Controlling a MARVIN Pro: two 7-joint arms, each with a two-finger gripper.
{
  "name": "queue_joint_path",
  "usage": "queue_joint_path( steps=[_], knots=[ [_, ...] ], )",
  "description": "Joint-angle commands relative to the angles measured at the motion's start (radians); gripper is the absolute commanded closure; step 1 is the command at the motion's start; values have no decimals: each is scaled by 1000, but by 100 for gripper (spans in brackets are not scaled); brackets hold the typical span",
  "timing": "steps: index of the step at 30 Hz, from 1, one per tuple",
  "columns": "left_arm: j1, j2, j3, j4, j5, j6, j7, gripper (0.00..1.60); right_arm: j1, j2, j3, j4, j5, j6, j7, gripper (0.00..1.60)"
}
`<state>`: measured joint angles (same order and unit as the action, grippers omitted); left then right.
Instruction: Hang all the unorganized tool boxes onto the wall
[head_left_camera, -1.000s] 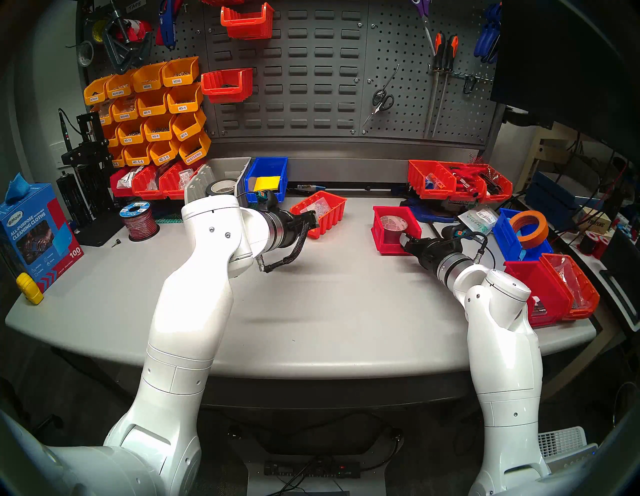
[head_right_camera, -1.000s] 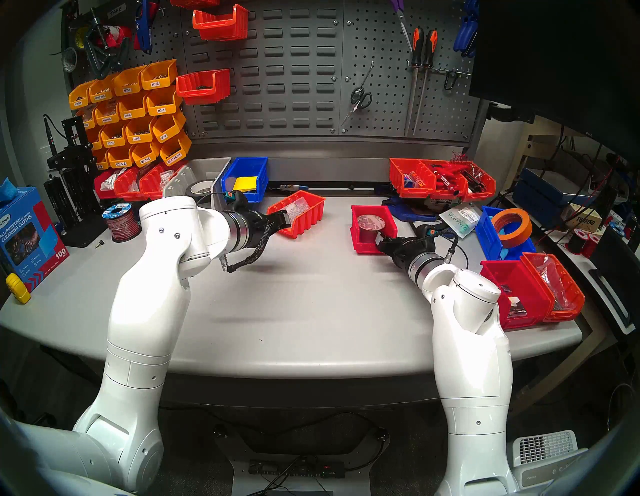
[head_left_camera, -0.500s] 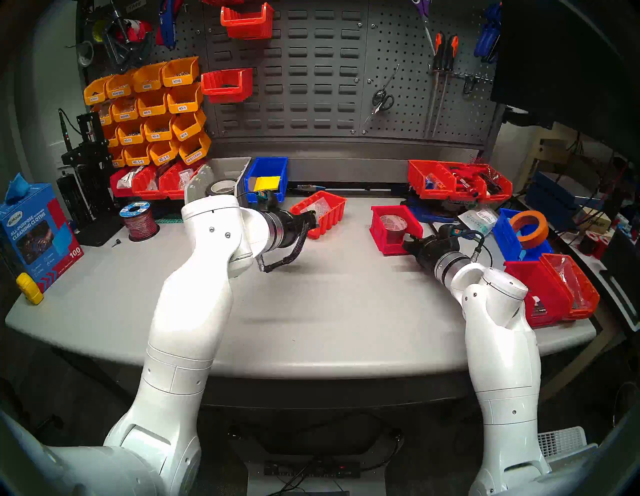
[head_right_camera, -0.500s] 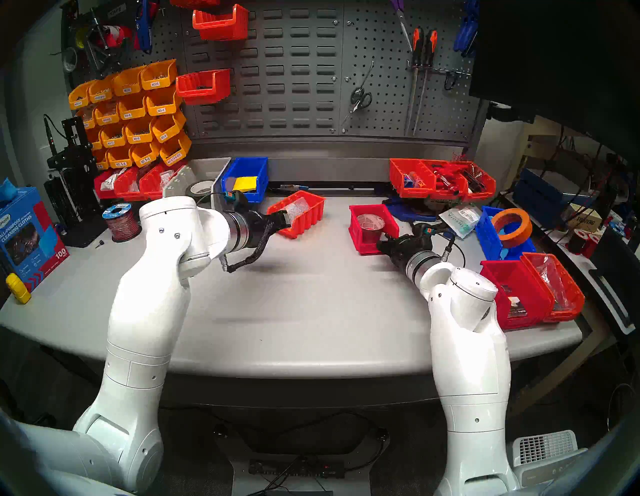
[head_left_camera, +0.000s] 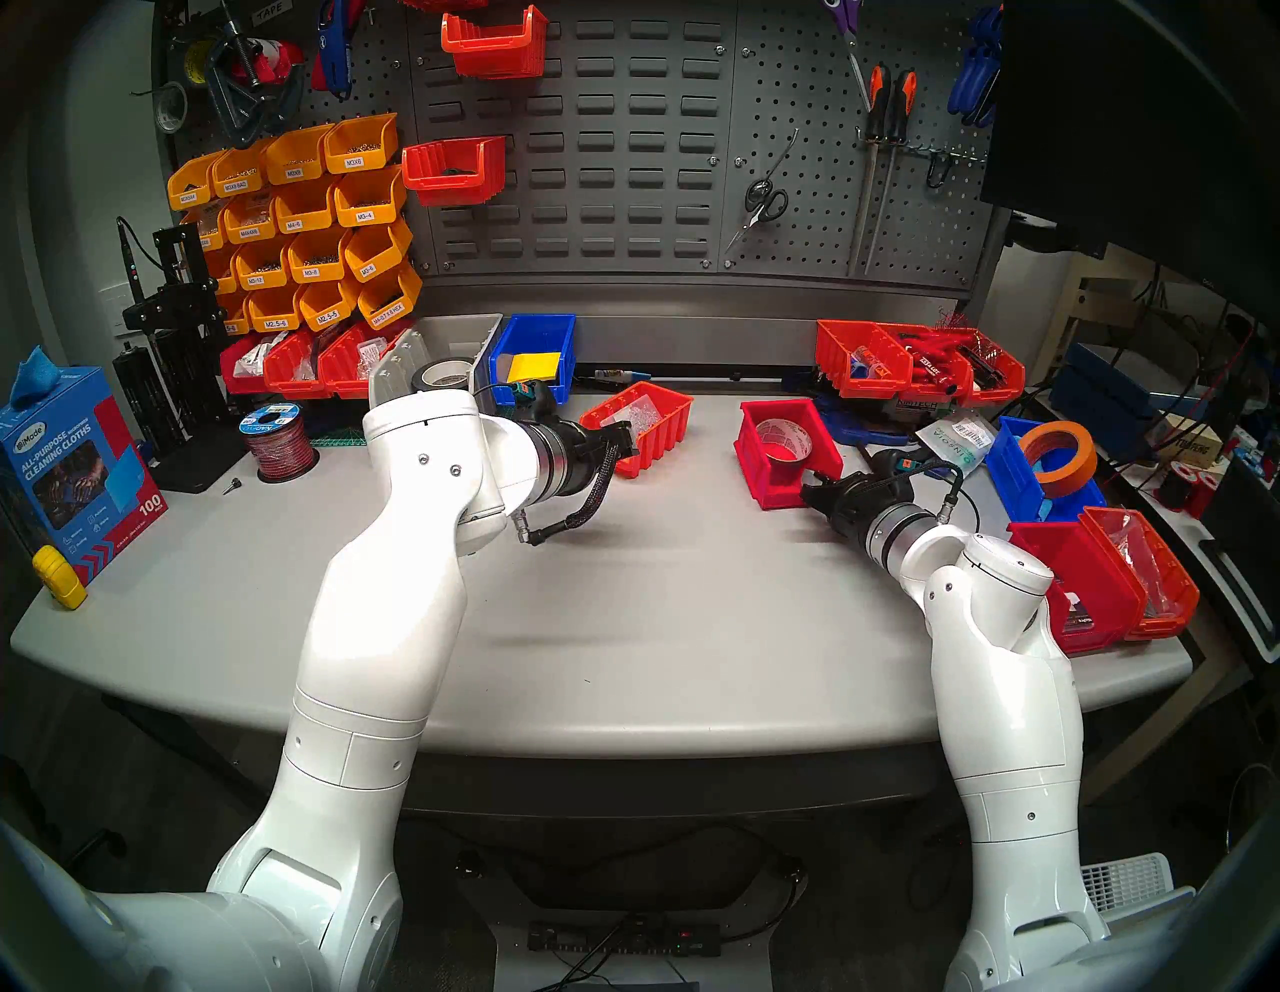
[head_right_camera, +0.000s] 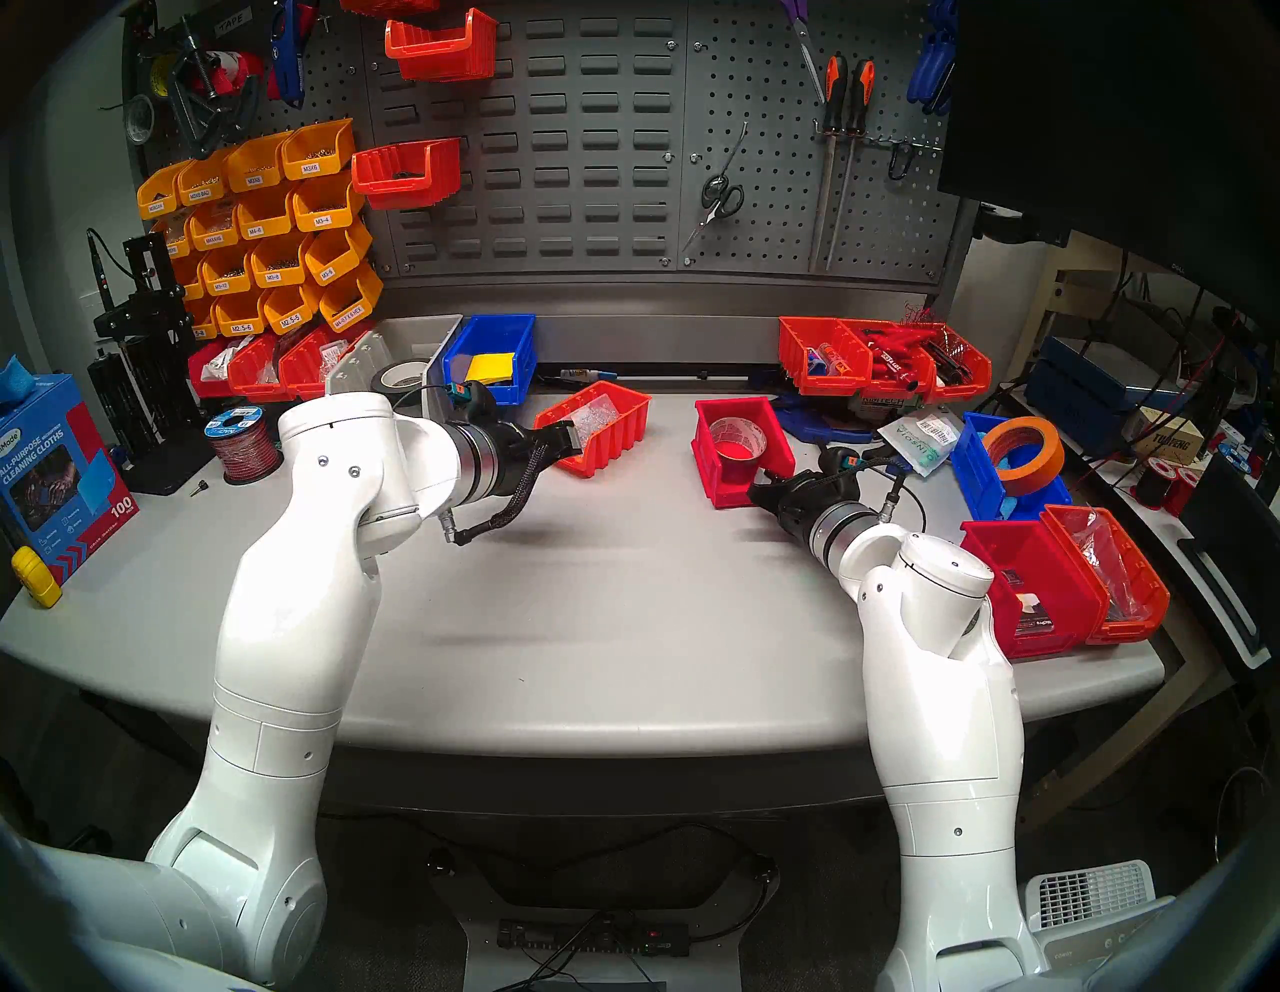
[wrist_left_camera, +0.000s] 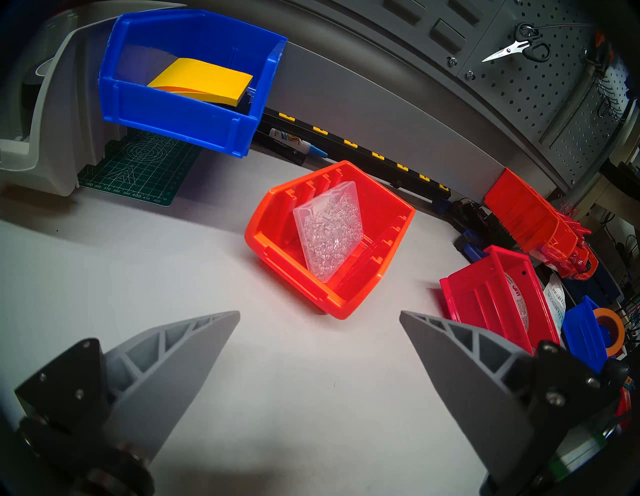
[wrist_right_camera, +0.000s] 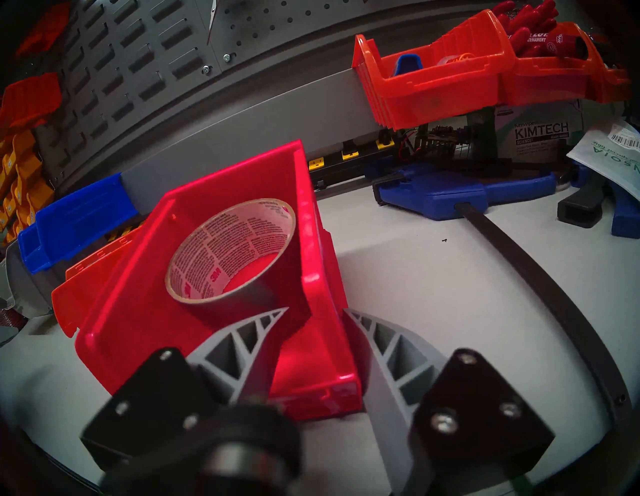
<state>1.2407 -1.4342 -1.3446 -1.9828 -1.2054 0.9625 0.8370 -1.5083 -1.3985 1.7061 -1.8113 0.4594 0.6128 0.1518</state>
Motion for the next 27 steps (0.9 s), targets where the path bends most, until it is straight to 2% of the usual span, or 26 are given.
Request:
queue_joint_path(
  steps=[1,9,12,16,23,27],
  knots=[
    [-10,1,0,-9,1,-3,-1,0,21,12,-2,-7,2,1,12,65],
    [-10,1,0,-9,1,-3,-1,0,32,19,-2,0,0,2,14,61],
    [-10,1,0,-9,1,-3,-1,0,36,19,1,-1,2,3,14,55],
    [-10,0,0,-9,1,-3,-1,0,44,19,5,1,3,1,11,56],
    [-10,0,0,-9,1,-3,-1,0,56,17,12,13,2,-3,10,66],
    [-10,1,0,-9,1,-3,-1,0,58,18,12,17,4,-4,15,78]
  ],
)
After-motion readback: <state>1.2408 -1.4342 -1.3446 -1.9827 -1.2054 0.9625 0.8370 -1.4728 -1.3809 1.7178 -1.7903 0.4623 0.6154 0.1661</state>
